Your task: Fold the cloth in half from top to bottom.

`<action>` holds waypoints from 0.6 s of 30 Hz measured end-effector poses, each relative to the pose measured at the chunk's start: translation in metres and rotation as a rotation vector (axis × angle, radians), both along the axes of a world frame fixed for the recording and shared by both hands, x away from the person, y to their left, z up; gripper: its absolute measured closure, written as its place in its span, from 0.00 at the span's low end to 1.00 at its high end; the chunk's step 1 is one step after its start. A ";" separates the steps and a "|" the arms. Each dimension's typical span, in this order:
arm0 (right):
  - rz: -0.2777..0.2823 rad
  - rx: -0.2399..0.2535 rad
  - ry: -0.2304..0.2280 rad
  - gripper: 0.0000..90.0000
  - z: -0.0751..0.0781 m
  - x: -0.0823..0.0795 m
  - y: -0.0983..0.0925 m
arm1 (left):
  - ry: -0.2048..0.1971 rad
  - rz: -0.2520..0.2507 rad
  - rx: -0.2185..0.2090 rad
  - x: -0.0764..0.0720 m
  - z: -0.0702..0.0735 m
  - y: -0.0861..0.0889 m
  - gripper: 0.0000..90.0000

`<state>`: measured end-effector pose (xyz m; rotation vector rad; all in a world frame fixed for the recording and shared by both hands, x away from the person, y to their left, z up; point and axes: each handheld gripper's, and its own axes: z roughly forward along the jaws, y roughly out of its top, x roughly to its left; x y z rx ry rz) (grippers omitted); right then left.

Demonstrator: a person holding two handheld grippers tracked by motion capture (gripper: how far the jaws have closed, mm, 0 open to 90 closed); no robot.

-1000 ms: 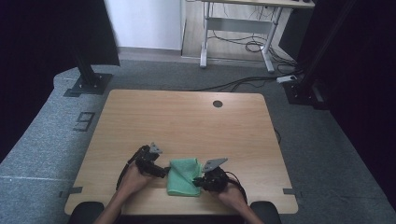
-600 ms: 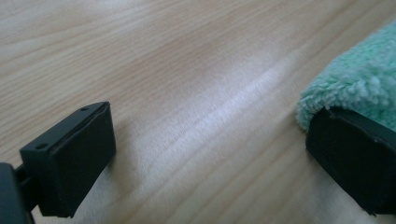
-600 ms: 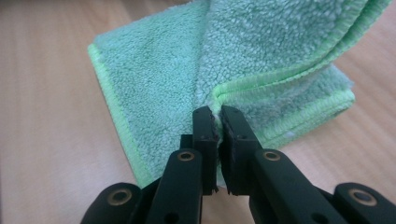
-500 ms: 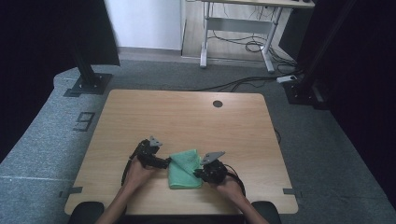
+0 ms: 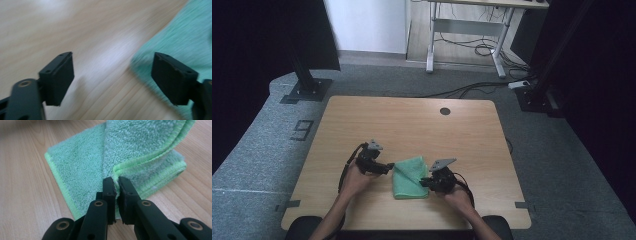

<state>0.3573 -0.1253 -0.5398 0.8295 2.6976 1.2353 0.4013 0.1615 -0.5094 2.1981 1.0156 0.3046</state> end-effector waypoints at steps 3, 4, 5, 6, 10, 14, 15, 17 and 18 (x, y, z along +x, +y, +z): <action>-0.017 0.029 0.023 0.92 -0.002 0.001 -0.002 | -0.012 -0.055 0.013 0.006 0.015 -0.017 0.26; -0.019 0.036 0.025 0.92 -0.002 0.001 -0.003 | -0.019 -0.077 0.020 0.009 0.021 -0.024 0.27; -0.022 0.040 0.026 0.92 -0.003 0.000 -0.003 | -0.022 -0.091 0.018 0.011 0.025 -0.029 0.28; -0.023 0.041 0.025 0.92 -0.003 0.000 -0.003 | -0.020 -0.111 0.010 0.014 0.029 -0.036 0.30; -0.027 0.048 0.028 0.92 -0.003 0.000 -0.004 | -0.011 -0.166 0.007 0.022 0.038 -0.059 0.35; -0.029 0.057 0.034 0.92 -0.004 0.001 -0.005 | 0.011 -0.213 0.013 0.027 0.040 -0.078 0.38; -0.029 0.060 0.039 0.92 -0.004 0.001 -0.005 | 0.011 -0.216 0.019 0.028 0.040 -0.081 0.40; -0.030 0.065 0.045 0.92 -0.004 0.002 -0.005 | 0.013 -0.222 0.028 0.028 0.038 -0.087 0.41; -0.030 0.068 0.047 0.92 -0.005 0.002 -0.006 | 0.019 -0.231 0.033 0.029 0.038 -0.090 0.42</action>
